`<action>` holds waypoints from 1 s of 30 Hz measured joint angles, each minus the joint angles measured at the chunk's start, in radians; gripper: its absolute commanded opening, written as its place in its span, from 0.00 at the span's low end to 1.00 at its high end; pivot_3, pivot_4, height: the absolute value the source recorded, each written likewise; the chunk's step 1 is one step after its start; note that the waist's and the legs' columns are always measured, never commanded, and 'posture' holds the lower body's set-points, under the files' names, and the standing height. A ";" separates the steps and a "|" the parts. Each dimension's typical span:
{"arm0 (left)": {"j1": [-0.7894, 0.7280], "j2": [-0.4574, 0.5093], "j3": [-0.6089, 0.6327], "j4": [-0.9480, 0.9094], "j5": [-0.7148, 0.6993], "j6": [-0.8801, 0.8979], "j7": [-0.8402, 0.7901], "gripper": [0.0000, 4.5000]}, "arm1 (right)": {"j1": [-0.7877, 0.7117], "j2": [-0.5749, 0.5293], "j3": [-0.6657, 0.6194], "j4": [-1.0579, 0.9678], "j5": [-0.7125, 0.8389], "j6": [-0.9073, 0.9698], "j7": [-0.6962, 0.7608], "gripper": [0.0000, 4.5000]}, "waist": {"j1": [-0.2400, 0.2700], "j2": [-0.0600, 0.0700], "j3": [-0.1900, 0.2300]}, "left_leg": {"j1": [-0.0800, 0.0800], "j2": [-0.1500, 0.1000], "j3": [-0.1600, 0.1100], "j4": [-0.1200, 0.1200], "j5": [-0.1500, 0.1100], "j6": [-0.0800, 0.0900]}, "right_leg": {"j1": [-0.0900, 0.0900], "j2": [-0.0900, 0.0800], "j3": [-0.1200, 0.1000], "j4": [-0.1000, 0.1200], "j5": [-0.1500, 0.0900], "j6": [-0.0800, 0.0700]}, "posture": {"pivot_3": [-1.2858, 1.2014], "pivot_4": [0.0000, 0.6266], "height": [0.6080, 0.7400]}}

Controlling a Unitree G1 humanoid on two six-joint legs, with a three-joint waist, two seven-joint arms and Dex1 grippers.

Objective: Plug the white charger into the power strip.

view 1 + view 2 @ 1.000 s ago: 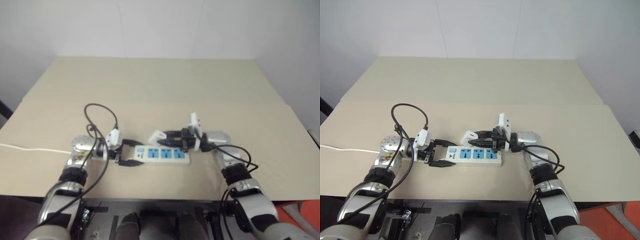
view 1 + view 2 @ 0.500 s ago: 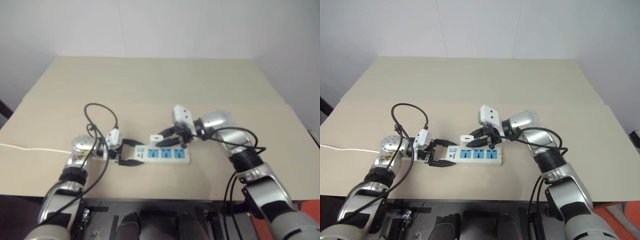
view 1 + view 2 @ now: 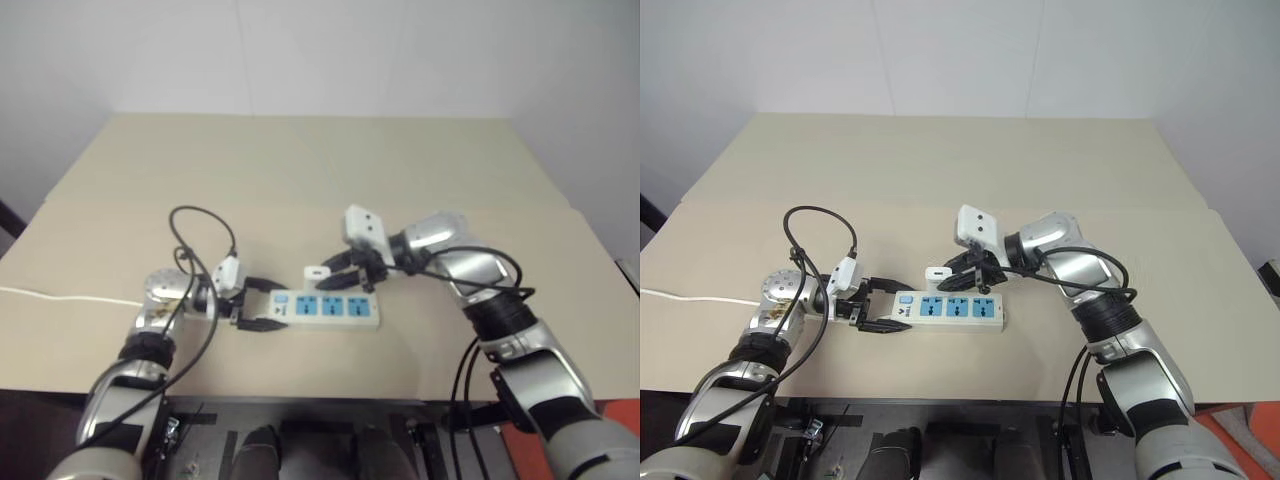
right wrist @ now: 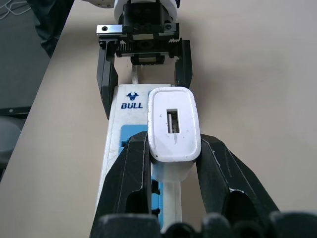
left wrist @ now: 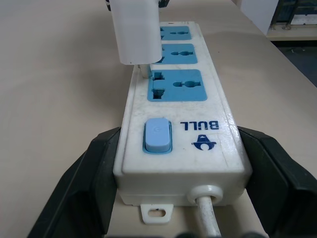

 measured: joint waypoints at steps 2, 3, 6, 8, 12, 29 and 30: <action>0.000 0.000 0.000 0.000 0.000 0.000 0.000 0.72 | -0.004 0.000 0.008 -0.027 0.014 0.067 0.003 0.24 | 0.000 0.000 0.000 | 0.000 0.000 0.000 0.000 0.000 0.000 | 0.000 0.000 0.000 0.000 0.000 0.000 | 0.52 0.24 1.00; 0.000 0.000 0.000 0.000 0.000 0.000 0.000 0.72 | -0.004 0.000 0.011 -0.038 0.019 0.090 0.004 0.24 | 0.000 0.000 0.000 | 0.000 0.000 0.000 0.000 0.000 0.000 | 0.000 0.000 0.000 0.000 0.000 0.000 | 0.52 0.24 1.00; 0.000 0.000 0.000 0.000 0.000 0.000 0.000 0.72 | -0.008 -0.001 0.021 -0.070 0.031 0.155 0.000 0.24 | 0.000 0.000 0.000 | 0.000 0.000 0.000 0.000 0.000 0.000 | 0.000 0.000 0.000 0.000 0.000 0.000 | 0.52 0.24 1.00; 0.000 0.000 0.000 0.000 0.000 0.000 0.000 0.72 | -0.008 0.003 0.025 -0.083 0.038 0.180 -0.010 0.24 | 0.000 0.000 0.000 | 0.000 0.000 0.000 0.000 0.000 0.000 | 0.000 0.000 0.000 0.000 0.000 0.000 | 0.52 0.24 1.00; 0.000 0.000 0.000 0.000 0.000 -0.001 0.000 0.72 | -0.008 0.013 0.027 -0.091 0.037 0.191 -0.040 0.24 | 0.000 0.000 0.000 | 0.000 0.000 0.000 0.000 0.000 0.000 | 0.000 0.000 0.000 0.000 0.000 0.000 | 0.52 0.24 1.00; 0.000 0.000 -0.001 0.001 0.000 -0.004 0.000 0.72 | -0.009 0.021 0.041 -0.082 0.028 0.172 -0.096 0.24 | 0.000 0.000 0.000 | 0.000 0.000 0.000 0.000 0.000 0.000 | 0.000 0.000 0.000 0.000 0.000 0.000 | 0.52 0.24 1.00; 0.000 0.000 -0.001 0.001 0.000 -0.004 0.000 0.72 | -0.009 0.022 0.048 -0.081 0.027 0.172 -0.098 0.24 | 0.000 0.000 0.000 | 0.000 0.000 0.000 0.000 0.000 0.000 | 0.000 0.000 0.000 0.000 0.000 0.001 | 0.52 0.24 1.00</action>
